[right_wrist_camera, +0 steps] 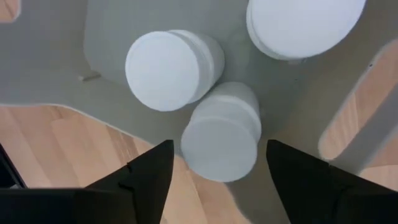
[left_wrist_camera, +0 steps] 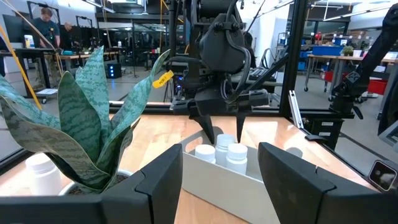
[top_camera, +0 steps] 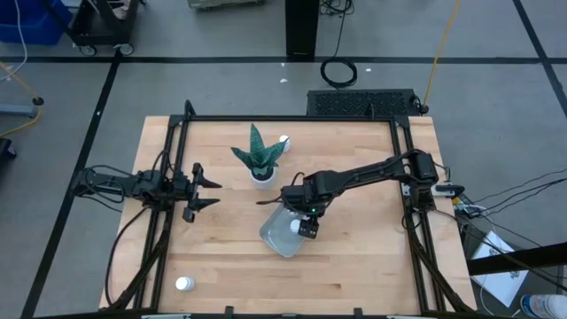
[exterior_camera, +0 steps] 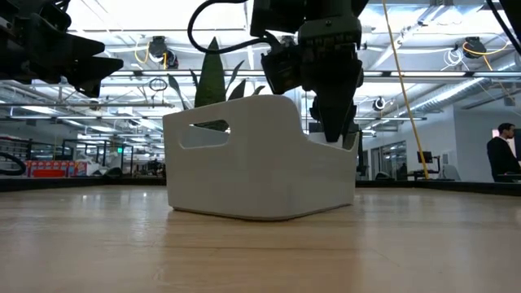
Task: Pick and place pill bottles into a basket
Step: Put the white medicine bottle into the gray bin
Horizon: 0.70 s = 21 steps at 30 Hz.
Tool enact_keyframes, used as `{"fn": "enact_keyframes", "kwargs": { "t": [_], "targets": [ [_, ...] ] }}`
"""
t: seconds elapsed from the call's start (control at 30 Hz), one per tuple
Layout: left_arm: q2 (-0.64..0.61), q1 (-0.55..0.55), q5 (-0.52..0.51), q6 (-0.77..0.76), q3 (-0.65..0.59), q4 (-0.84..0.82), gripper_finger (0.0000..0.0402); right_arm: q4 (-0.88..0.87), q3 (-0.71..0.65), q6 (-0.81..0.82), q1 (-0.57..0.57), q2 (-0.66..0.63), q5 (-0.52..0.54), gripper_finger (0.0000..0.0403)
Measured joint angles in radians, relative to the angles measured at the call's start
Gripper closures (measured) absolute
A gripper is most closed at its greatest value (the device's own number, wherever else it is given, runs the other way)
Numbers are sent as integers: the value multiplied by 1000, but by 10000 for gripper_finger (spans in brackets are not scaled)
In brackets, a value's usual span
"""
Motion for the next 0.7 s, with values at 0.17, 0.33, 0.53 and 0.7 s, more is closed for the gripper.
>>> {"fn": "enact_keyframes", "kwargs": {
  "t": [0.17,0.33,0.53,0.7],
  "targets": [
    [0,0,0,0,0,0,188,1,0,30,-9,-26,-1,151],
    [0,0,0,0,0,0,188,-2,0,59,-15,-83,-1,151],
    [0,0,0,0,0,0,188,1,0,100,-14,-178,18,176],
    [0,0,0,0,0,0,188,-1,0,99,-11,-278,134,285]
  ]
}}
